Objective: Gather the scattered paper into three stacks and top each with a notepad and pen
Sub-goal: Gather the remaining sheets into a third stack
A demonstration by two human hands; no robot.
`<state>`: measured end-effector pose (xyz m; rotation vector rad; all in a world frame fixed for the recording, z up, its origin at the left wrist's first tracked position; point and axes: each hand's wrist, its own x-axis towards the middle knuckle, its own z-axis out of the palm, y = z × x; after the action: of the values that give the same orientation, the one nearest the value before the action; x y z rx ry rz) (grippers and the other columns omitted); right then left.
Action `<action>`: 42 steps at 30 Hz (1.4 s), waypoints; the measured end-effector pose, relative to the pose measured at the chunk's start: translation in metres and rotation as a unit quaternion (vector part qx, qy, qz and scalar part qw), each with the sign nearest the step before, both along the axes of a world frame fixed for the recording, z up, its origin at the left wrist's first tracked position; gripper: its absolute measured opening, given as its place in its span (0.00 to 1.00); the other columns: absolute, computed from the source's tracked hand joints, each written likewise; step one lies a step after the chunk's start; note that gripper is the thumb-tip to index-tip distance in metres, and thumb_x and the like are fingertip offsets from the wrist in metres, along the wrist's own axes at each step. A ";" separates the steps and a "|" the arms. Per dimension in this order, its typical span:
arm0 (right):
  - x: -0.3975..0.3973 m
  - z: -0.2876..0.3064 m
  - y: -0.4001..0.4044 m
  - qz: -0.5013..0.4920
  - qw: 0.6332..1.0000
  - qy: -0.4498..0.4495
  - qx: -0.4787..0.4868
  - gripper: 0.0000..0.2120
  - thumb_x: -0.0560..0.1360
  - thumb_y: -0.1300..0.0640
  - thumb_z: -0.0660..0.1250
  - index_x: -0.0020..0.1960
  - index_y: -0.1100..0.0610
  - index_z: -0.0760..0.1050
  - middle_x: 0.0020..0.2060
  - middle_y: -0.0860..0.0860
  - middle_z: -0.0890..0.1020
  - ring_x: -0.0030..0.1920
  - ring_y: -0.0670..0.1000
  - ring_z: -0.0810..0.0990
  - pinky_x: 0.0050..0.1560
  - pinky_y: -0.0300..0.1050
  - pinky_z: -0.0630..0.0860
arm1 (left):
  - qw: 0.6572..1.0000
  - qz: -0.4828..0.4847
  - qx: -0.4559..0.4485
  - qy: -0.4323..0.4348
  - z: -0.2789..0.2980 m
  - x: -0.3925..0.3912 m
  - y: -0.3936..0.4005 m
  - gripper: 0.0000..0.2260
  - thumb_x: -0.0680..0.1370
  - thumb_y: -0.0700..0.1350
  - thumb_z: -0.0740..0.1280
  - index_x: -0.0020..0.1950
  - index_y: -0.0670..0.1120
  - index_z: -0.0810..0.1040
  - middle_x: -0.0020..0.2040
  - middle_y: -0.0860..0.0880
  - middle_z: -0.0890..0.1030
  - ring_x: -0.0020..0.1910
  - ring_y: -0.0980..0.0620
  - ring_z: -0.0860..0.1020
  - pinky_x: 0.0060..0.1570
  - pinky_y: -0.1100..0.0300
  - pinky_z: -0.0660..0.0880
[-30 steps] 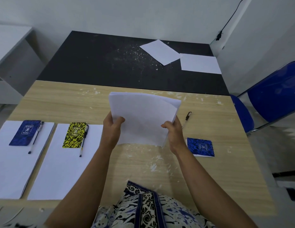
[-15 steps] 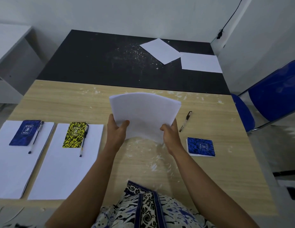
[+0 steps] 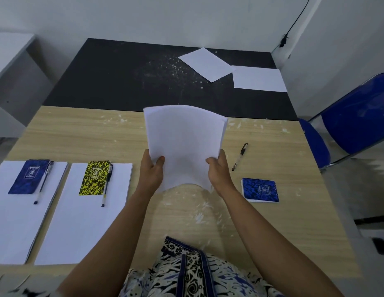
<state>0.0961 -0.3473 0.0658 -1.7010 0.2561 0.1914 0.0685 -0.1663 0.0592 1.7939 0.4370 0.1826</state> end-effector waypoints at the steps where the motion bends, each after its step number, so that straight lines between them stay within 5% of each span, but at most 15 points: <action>1: 0.001 -0.001 -0.001 -0.005 1.000 -0.004 -0.011 0.10 0.77 0.66 0.56 0.58 0.64 0.67 0.45 0.53 0.73 0.42 0.51 0.71 0.39 0.43 0.67 | 1.000 0.005 0.007 0.006 0.000 0.002 0.001 0.15 0.80 0.38 0.61 0.67 0.42 0.69 0.58 0.50 0.75 0.53 0.54 0.73 0.39 0.74 0.68; 9: 0.019 -0.021 -0.021 -0.032 0.993 -0.003 -0.110 0.08 0.76 0.65 0.62 0.53 0.57 0.67 0.39 0.46 0.72 0.37 0.47 0.72 0.33 0.38 0.67 | 0.996 -0.012 0.002 0.087 -0.010 0.036 -0.006 0.14 0.79 0.37 0.63 0.65 0.40 0.69 0.59 0.45 0.76 0.56 0.46 0.75 0.54 0.55 0.72; 22: 0.098 -0.058 -0.048 -0.007 0.981 0.054 -0.184 0.17 0.75 0.64 0.65 0.62 0.58 0.67 0.50 0.53 0.79 0.46 0.53 0.78 0.45 0.46 0.76 | 0.970 -0.071 0.092 0.212 -0.026 0.123 -0.035 0.16 0.79 0.36 0.57 0.67 0.37 0.65 0.64 0.40 0.73 0.62 0.40 0.72 0.53 0.56 0.68; 27: 0.137 -0.077 -0.061 0.043 0.963 0.086 -0.250 0.17 0.75 0.63 0.65 0.63 0.57 0.67 0.50 0.53 0.79 0.44 0.54 0.79 0.41 0.45 0.75 | 0.922 -0.095 0.173 0.333 -0.051 0.159 -0.035 0.16 0.77 0.40 0.58 0.65 0.40 0.66 0.63 0.40 0.73 0.61 0.39 0.72 0.64 0.45 0.68; 30: 0.156 -0.089 -0.070 0.066 0.931 0.120 -0.338 0.16 0.74 0.59 0.64 0.61 0.56 0.67 0.49 0.53 0.79 0.45 0.56 0.79 0.39 0.46 0.73 | 0.849 -0.079 0.298 0.429 -0.062 0.179 -0.042 0.22 0.77 0.46 0.61 0.68 0.40 0.63 0.68 0.42 0.67 0.67 0.41 0.66 0.66 0.46 0.62; 32: 0.171 -0.095 -0.074 0.039 0.912 0.098 -0.396 0.14 0.73 0.56 0.64 0.57 0.57 0.69 0.49 0.53 0.78 0.48 0.56 0.79 0.43 0.48 0.75 | 0.834 -0.057 0.354 0.419 -0.066 0.192 -0.049 0.25 0.76 0.49 0.64 0.68 0.40 0.61 0.67 0.42 0.64 0.65 0.40 0.64 0.64 0.47 0.62; 36: 0.205 -0.104 -0.073 -0.006 0.912 0.014 -0.409 0.11 0.72 0.55 0.65 0.53 0.58 0.72 0.50 0.53 0.77 0.49 0.56 0.76 0.47 0.53 0.76 | 0.856 -0.047 0.405 0.318 -0.074 0.224 -0.063 0.29 0.74 0.49 0.66 0.71 0.42 0.59 0.69 0.43 0.60 0.66 0.39 0.62 0.66 0.46 0.60; 42: 0.288 -0.125 -0.079 0.031 0.870 -0.048 -0.489 0.16 0.72 0.54 0.67 0.57 0.56 0.71 0.56 0.55 0.73 0.56 0.58 0.69 0.51 0.52 0.72 | 0.873 -0.189 0.422 0.154 -0.098 0.294 -0.097 0.24 0.77 0.50 0.65 0.71 0.47 0.64 0.74 0.46 0.59 0.73 0.43 0.59 0.70 0.45 0.60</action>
<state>0.3842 -0.4266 -0.0591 -2.7260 0.2368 0.0059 0.3626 -0.2632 -0.0384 2.7553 0.2191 -0.2365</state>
